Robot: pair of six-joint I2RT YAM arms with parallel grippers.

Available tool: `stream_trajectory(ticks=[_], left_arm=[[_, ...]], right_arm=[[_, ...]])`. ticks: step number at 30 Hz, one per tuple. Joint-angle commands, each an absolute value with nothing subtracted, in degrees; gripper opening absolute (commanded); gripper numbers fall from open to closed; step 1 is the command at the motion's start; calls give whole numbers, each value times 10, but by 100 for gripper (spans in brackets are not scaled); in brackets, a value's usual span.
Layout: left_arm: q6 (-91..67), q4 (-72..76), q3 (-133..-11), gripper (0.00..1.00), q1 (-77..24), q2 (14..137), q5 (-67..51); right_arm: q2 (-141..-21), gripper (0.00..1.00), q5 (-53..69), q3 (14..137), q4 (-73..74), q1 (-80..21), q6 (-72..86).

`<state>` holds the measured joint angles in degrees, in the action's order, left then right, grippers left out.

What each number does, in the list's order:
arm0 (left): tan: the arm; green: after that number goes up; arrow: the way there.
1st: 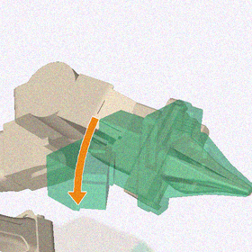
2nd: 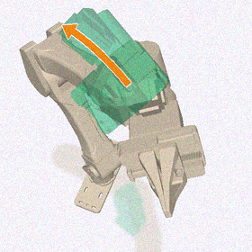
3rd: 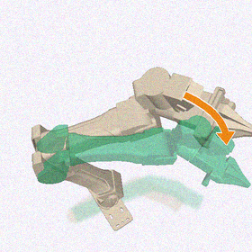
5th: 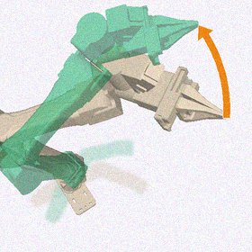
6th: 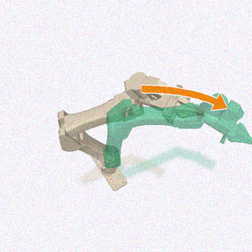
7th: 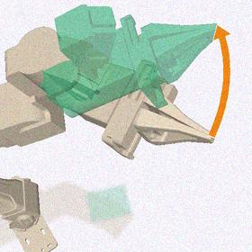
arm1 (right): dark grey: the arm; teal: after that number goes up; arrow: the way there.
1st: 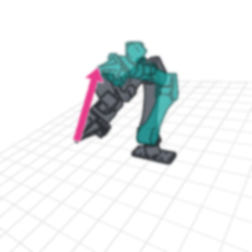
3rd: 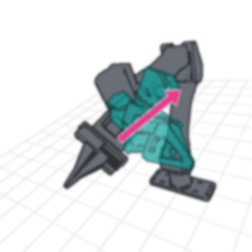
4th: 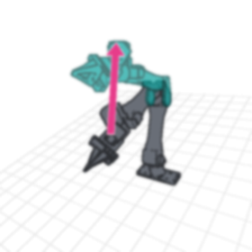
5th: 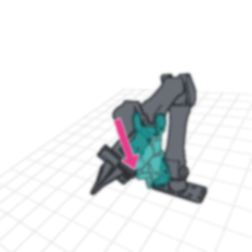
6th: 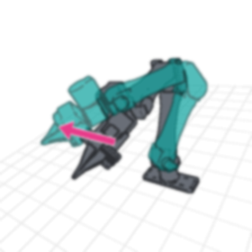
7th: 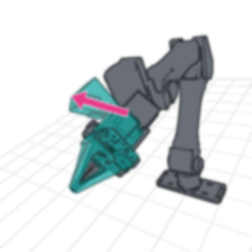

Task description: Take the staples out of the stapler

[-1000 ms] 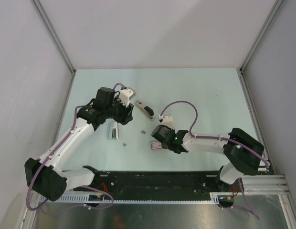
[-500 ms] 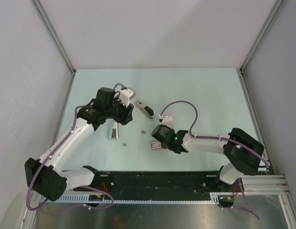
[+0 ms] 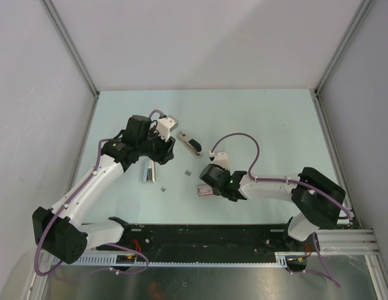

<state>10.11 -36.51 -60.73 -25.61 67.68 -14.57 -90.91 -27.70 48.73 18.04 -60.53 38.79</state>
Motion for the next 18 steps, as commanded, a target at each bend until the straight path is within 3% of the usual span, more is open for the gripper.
stream_trajectory(ticks=[1,18], left_arm=[[126,-361,-608,53,-259,660,-151],[127,-361,-608,53,-260,659,-153]], right_arm=[[-907,0,-277,484,159,-605,383],[-908,0,-275,484,152,-608,382]])
